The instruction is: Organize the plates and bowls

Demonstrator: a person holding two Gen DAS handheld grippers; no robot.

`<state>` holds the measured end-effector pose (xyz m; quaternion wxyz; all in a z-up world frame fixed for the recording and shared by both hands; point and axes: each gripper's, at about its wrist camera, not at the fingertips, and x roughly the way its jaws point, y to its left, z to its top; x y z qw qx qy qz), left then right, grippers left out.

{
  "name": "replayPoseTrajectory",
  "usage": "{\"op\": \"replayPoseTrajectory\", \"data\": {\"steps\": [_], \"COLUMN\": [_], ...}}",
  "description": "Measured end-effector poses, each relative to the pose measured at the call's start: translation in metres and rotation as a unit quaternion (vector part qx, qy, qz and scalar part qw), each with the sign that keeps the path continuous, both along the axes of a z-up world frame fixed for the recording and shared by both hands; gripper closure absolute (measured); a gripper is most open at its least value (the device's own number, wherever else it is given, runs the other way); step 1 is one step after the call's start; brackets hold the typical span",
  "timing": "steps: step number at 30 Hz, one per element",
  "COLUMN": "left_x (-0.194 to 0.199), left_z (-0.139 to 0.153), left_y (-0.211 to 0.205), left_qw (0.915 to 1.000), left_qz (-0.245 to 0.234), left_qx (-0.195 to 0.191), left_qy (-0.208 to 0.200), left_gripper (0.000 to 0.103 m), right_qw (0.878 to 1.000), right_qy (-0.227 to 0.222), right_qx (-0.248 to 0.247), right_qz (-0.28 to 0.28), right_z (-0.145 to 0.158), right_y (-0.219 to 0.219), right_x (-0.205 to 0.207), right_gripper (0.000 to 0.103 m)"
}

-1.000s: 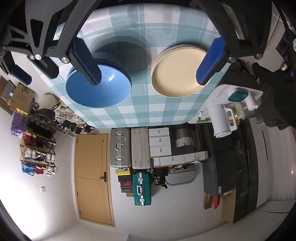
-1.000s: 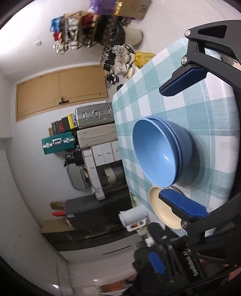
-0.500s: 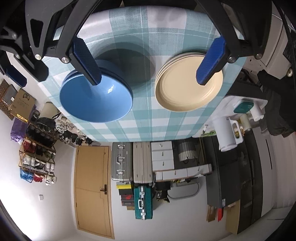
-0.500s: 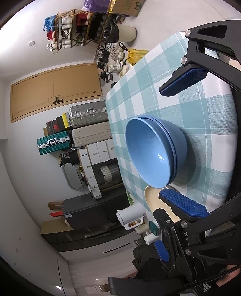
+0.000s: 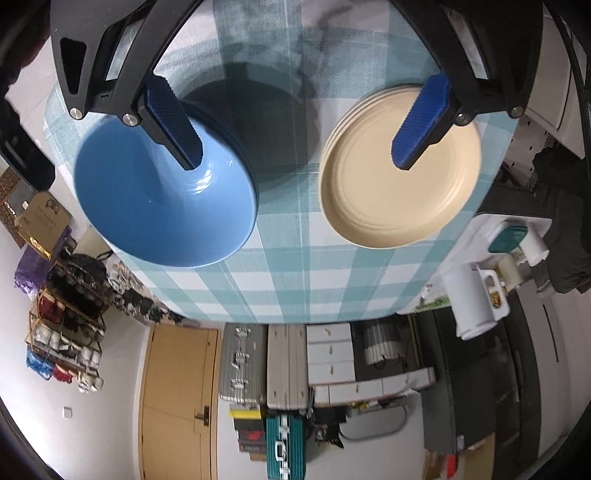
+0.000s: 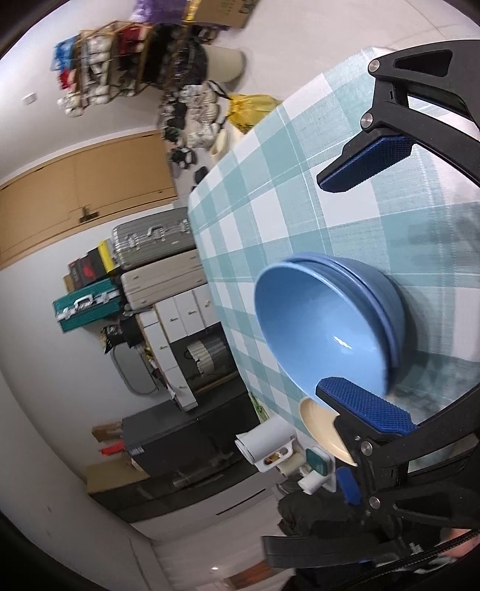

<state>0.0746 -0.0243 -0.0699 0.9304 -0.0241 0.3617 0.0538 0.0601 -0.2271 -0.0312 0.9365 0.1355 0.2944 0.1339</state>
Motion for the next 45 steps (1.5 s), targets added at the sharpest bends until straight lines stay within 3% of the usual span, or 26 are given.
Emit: {"op": "replayPoseTrajectory", "data": {"steps": [4, 8, 12, 19, 25, 27, 31, 34, 38, 40, 41, 42, 44, 45], "left_x": [0.026, 0.051, 0.075, 0.103, 0.115, 0.115, 0.114, 0.116, 0.123, 0.128, 0.131, 0.131, 0.129, 0.128], "left_z": [-0.003, -0.008, -0.016, -0.034, -0.052, -0.054, -0.054, -0.054, -0.055, -0.059, -0.06, -0.06, -0.061, -0.061], "left_y": [-0.003, -0.011, -0.011, -0.017, -0.02, -0.021, -0.019, -0.014, -0.013, -0.01, -0.009, -0.01, -0.016, -0.018], "left_qw": [0.999, 0.9969, 0.9924, 0.9771, 0.9542, 0.9518, 0.9563, 0.9585, 0.9573, 0.9492, 0.9467, 0.9468, 0.9401, 0.9379], "left_qz": [-0.017, -0.03, -0.045, -0.084, -0.116, -0.125, -0.123, -0.121, -0.131, -0.14, -0.142, -0.143, -0.177, -0.188], "left_qx": [-0.015, -0.001, -0.032, -0.085, -0.15, -0.157, -0.142, -0.135, -0.119, -0.141, -0.144, -0.133, -0.128, -0.125], "left_qy": [0.04, 0.073, 0.11, 0.176, 0.231, 0.232, 0.224, 0.22, 0.228, 0.244, 0.251, 0.255, 0.262, 0.263], "left_gripper": [0.0, 0.0, 0.0, 0.0, 0.002, 0.002, 0.002, 0.004, 0.014, 0.021, 0.035, 0.04, 0.074, 0.072], "right_qw": [0.997, 0.989, 0.976, 0.956, 0.936, 0.937, 0.942, 0.949, 0.952, 0.949, 0.947, 0.944, 0.94, 0.937], "right_qy": [0.062, 0.119, 0.175, 0.237, 0.272, 0.274, 0.274, 0.28, 0.295, 0.306, 0.313, 0.32, 0.332, 0.338], "right_qx": [0.05, 0.084, 0.124, 0.168, 0.216, 0.211, 0.183, 0.136, 0.053, 0.035, 0.028, 0.024, 0.032, 0.044], "right_qz": [0.019, 0.029, 0.048, 0.041, 0.054, 0.057, 0.061, 0.056, 0.063, 0.067, 0.069, 0.073, 0.075, 0.078], "right_z": [-0.011, -0.029, -0.053, -0.088, -0.108, -0.108, -0.104, -0.096, -0.087, -0.087, -0.088, -0.09, -0.094, -0.097], "right_y": [-0.011, -0.014, -0.012, -0.014, -0.013, -0.01, 0.0, 0.008, 0.02, 0.025, 0.027, 0.03, 0.031, 0.03], "right_x": [0.038, 0.07, 0.097, 0.123, 0.134, 0.136, 0.137, 0.14, 0.146, 0.148, 0.149, 0.15, 0.153, 0.156], "right_gripper": [0.001, 0.001, 0.001, 0.001, 0.005, 0.006, 0.008, 0.012, 0.024, 0.03, 0.033, 0.039, 0.043, 0.046]}}
